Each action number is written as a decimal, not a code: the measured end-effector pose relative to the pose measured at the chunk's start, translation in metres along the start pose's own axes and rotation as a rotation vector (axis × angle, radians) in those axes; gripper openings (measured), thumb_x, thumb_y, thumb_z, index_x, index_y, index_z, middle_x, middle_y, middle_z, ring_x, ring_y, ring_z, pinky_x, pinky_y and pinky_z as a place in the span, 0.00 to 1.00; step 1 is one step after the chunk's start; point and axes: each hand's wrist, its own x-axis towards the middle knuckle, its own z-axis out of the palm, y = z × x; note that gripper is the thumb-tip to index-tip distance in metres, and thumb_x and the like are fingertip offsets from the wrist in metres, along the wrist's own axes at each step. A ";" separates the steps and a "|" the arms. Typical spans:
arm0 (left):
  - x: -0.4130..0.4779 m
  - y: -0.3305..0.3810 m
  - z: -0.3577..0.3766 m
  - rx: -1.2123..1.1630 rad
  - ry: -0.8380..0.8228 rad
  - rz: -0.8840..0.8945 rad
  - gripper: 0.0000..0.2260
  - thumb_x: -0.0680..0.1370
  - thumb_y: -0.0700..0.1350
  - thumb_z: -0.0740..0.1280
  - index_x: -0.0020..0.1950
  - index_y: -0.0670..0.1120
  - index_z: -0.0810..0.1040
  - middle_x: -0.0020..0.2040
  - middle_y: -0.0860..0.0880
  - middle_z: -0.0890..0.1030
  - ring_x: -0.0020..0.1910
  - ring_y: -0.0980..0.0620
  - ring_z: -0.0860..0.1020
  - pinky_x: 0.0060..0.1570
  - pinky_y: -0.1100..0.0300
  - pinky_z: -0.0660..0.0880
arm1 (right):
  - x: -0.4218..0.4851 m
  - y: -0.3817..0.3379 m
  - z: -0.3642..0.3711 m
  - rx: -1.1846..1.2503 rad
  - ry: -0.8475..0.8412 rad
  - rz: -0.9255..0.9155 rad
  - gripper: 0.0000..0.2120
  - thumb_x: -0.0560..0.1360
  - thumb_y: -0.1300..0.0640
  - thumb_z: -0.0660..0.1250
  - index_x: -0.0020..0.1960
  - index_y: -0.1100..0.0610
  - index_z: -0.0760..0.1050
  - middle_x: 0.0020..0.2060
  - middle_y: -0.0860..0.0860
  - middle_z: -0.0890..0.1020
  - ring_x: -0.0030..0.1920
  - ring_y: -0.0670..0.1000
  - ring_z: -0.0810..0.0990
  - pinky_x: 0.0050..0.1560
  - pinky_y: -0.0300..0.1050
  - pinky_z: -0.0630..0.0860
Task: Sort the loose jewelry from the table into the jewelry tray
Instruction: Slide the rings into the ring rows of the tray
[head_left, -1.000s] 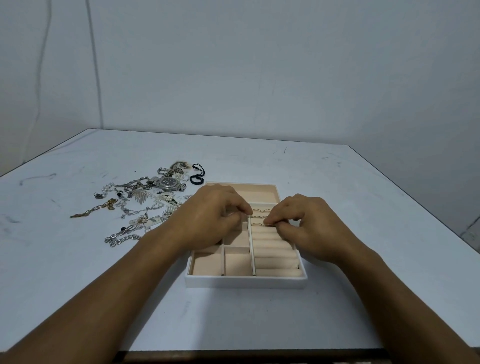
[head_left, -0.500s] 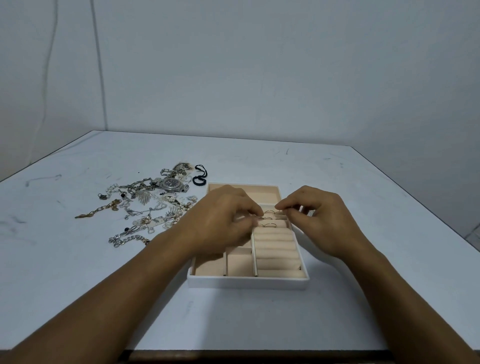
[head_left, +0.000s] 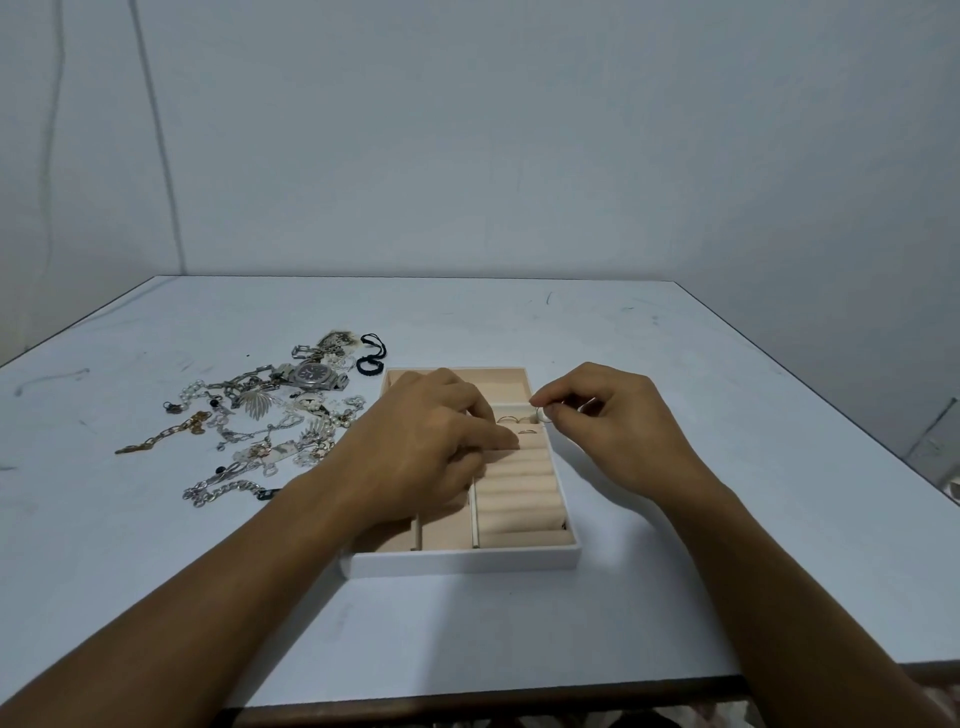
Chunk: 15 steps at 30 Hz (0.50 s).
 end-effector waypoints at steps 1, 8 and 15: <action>0.000 0.000 0.000 0.012 -0.005 0.003 0.14 0.76 0.51 0.60 0.53 0.55 0.84 0.45 0.54 0.82 0.45 0.50 0.78 0.44 0.48 0.75 | 0.000 0.001 0.000 0.000 -0.002 0.002 0.11 0.74 0.65 0.69 0.44 0.50 0.84 0.40 0.41 0.83 0.42 0.42 0.79 0.42 0.30 0.73; -0.001 -0.001 0.001 -0.007 -0.015 -0.036 0.16 0.76 0.53 0.57 0.53 0.57 0.84 0.46 0.54 0.82 0.46 0.50 0.78 0.45 0.47 0.75 | 0.000 0.001 0.000 0.012 -0.015 0.013 0.09 0.73 0.65 0.69 0.46 0.53 0.84 0.41 0.45 0.84 0.41 0.44 0.80 0.42 0.29 0.73; -0.001 -0.005 0.005 -0.018 -0.049 -0.096 0.18 0.75 0.53 0.55 0.55 0.61 0.82 0.49 0.57 0.81 0.49 0.50 0.76 0.48 0.45 0.73 | 0.000 0.000 0.001 0.000 -0.019 0.024 0.09 0.74 0.64 0.69 0.46 0.52 0.84 0.42 0.43 0.84 0.43 0.40 0.80 0.43 0.26 0.72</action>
